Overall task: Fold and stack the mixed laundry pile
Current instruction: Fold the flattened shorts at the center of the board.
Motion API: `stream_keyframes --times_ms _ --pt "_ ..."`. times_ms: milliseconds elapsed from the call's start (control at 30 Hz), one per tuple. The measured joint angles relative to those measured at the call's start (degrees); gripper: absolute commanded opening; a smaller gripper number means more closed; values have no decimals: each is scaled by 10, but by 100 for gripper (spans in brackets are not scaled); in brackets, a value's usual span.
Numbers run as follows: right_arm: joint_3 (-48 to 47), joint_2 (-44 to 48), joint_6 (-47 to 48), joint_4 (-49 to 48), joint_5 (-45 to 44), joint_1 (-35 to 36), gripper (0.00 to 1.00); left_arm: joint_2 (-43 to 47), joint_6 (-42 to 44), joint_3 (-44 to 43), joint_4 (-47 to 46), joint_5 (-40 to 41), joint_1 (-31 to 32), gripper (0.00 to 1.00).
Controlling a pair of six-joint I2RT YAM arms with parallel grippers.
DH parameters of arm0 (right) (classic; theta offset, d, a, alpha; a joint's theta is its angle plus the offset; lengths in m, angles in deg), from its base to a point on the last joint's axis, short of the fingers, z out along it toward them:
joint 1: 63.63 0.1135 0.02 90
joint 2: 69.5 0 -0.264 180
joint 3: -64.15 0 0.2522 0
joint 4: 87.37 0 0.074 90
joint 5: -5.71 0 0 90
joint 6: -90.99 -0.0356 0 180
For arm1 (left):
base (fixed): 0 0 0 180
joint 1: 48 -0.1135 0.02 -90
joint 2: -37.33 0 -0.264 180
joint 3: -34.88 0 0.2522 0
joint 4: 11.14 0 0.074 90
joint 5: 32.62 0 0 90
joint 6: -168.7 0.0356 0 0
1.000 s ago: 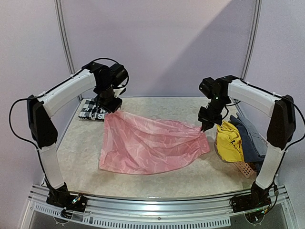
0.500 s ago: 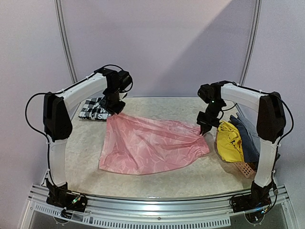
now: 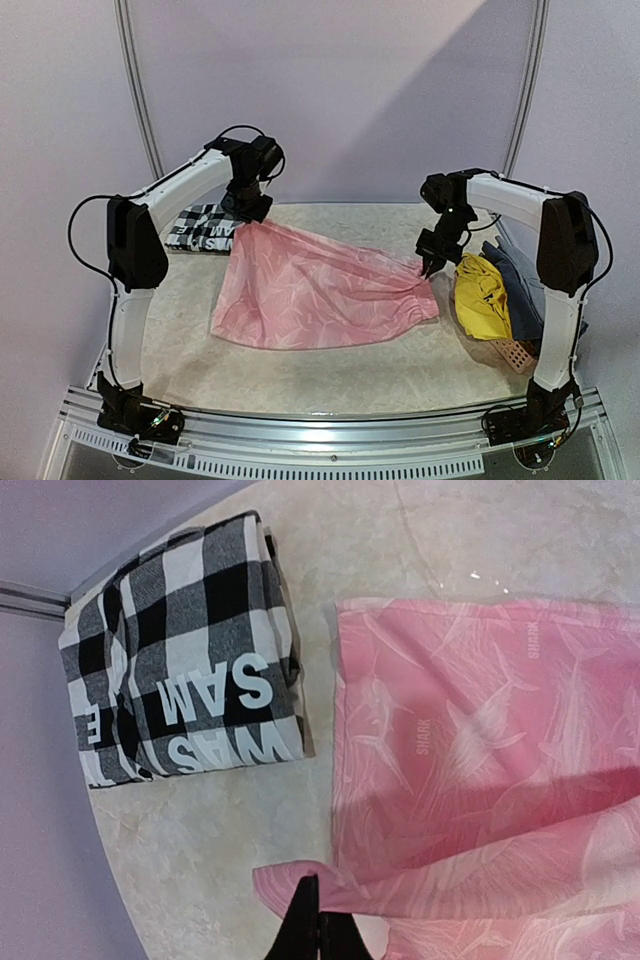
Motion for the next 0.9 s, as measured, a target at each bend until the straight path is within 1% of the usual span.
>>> stream_keyframes --times_ms 167,433,600,700,767,900 --pt "-1 -2 -17 -16 -2 -7 0 -20 -3 -22 -30 4 -2 0" --pt "1 -13 -71 -70 -14 -11 0 -39 -14 -18 -133 16 -6 0" --pt "3 -12 -101 -99 -41 -13 0 -33 -23 16 -203 30 -7 0" --pt "19 -9 -120 -122 -44 -20 0 -52 -29 -14 -210 18 -10 0" --pt "36 -9 -133 -140 -43 -28 0 -69 -31 -40 -224 5 -12 3" --pt "59 -10 -158 -170 -36 -40 0 -90 -38 -45 -250 -12 -12 7"
